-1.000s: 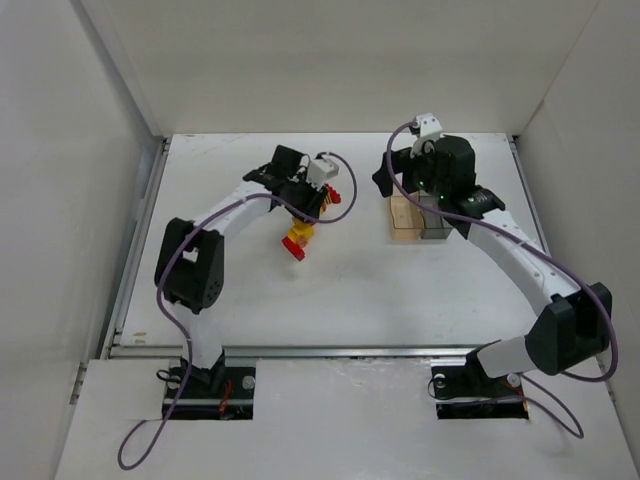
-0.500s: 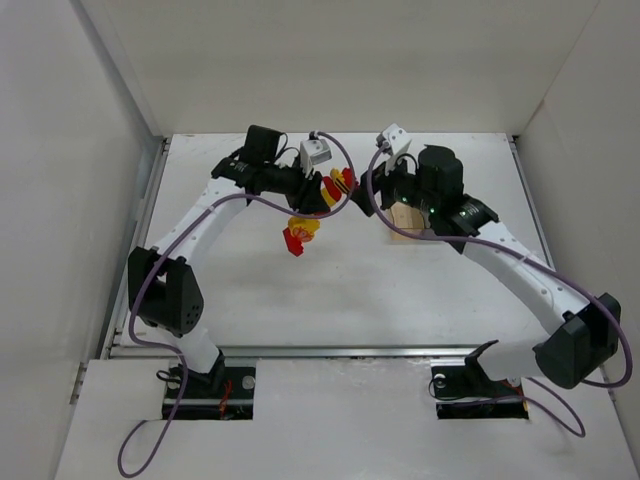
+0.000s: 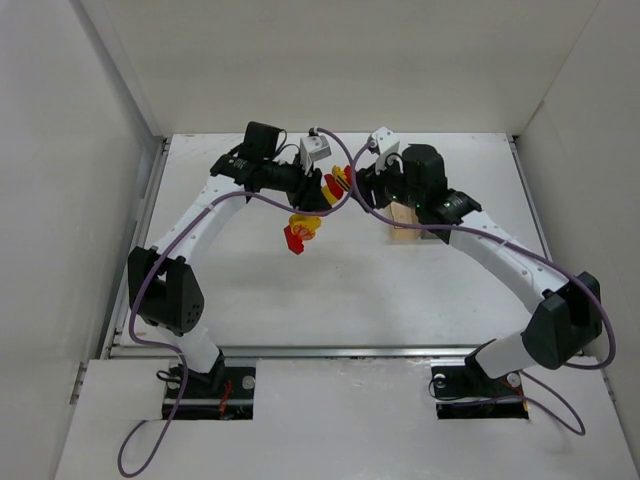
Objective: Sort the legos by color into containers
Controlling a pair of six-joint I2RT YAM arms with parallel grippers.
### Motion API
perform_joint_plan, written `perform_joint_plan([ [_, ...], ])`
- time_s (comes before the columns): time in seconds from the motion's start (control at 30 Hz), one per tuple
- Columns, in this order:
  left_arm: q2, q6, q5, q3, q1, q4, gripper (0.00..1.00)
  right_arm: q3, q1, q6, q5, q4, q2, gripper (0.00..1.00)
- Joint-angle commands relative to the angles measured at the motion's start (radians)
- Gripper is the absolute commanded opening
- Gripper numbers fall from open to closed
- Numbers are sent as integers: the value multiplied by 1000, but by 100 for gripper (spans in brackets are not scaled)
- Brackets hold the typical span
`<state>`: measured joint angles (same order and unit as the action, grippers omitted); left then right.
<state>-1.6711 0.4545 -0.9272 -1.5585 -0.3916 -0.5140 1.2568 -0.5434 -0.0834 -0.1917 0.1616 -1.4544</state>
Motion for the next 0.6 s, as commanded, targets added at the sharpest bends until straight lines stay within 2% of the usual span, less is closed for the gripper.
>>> perform_joint_plan([
  [0.0,19,6,-59,-35,0,8,0,66,-4,-10,-14,-19,5,61],
  [0.07,19,15,-6,-35,0,8,0,66,-4,-32,-73,-8,34,70],
  [0.1,19,44,17,-23,0,8,0,41,11,-32,-110,-8,51,82],
  [0.23,42,93,138,0,10,48,0,7,141,8,-357,15,129,96],
  [0.37,91,165,220,57,10,121,0,61,270,135,-618,6,89,98],
  [0.43,131,261,251,84,1,150,0,102,316,244,-737,-5,5,98],
  [0.53,200,373,298,196,-19,242,0,202,316,329,-936,-30,-107,99],
  [0.57,217,389,298,219,-20,300,0,216,298,329,-956,-30,-124,99],
])
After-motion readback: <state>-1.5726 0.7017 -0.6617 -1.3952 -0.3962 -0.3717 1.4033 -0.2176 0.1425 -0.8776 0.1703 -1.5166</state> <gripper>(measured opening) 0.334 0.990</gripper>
